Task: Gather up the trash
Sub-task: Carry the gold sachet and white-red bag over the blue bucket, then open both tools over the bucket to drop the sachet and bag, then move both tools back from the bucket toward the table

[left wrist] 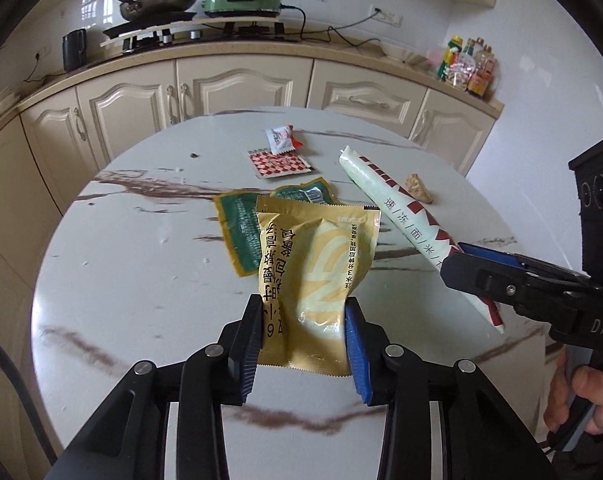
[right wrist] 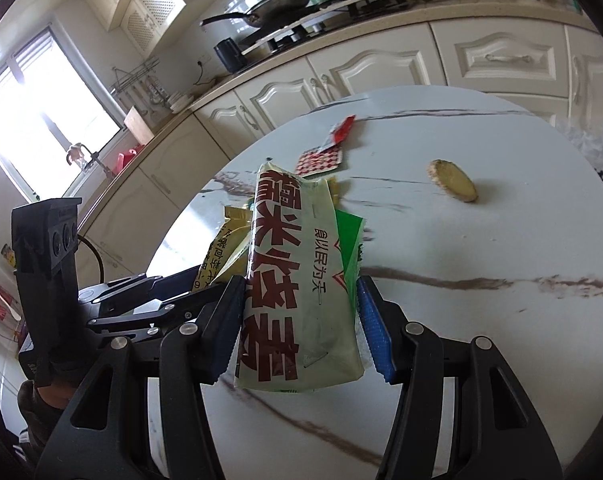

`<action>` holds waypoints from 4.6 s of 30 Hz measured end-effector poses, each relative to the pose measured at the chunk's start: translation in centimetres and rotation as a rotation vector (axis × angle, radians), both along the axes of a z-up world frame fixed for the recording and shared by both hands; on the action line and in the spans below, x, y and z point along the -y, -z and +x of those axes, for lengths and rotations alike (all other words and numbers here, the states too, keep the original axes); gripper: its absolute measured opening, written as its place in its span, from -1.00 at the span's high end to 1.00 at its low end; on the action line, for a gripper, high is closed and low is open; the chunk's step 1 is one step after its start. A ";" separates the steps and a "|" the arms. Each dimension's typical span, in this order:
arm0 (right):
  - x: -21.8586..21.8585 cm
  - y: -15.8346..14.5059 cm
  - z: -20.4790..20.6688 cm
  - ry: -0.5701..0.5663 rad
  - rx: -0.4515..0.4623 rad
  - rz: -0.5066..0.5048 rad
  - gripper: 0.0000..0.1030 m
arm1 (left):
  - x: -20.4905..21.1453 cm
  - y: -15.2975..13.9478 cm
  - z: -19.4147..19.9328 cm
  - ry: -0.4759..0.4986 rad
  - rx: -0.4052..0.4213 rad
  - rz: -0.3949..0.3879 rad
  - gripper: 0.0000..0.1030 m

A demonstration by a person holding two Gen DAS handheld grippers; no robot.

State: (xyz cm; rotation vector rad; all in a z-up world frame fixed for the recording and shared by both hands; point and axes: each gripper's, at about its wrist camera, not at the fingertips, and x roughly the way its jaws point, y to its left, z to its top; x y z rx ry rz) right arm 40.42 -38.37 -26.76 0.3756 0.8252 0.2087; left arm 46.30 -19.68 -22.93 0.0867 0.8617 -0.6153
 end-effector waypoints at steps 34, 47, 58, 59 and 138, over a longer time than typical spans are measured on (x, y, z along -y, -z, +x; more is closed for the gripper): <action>-42.9 6.6 5.4 -0.557 -0.073 -0.070 -0.04 | -43.2 5.8 -17.9 -0.613 -0.088 -0.061 0.33; -44.9 27.7 13.6 -0.487 -0.416 -0.102 -0.09 | -46.3 23.2 -13.2 -0.621 -0.436 -0.037 0.33; -43.1 33.3 17.3 -0.428 -0.490 -0.097 -0.51 | -46.7 27.5 -9.3 -0.648 -0.530 0.009 0.11; -43.0 33.0 17.4 -0.425 -0.485 -0.095 -0.53 | -46.6 27.3 -8.8 -0.651 -0.528 0.009 0.05; -12.7 -22.2 -21.3 0.225 0.607 -0.416 -1.00 | -8.8 -11.1 -41.1 -0.528 0.636 0.003 -0.99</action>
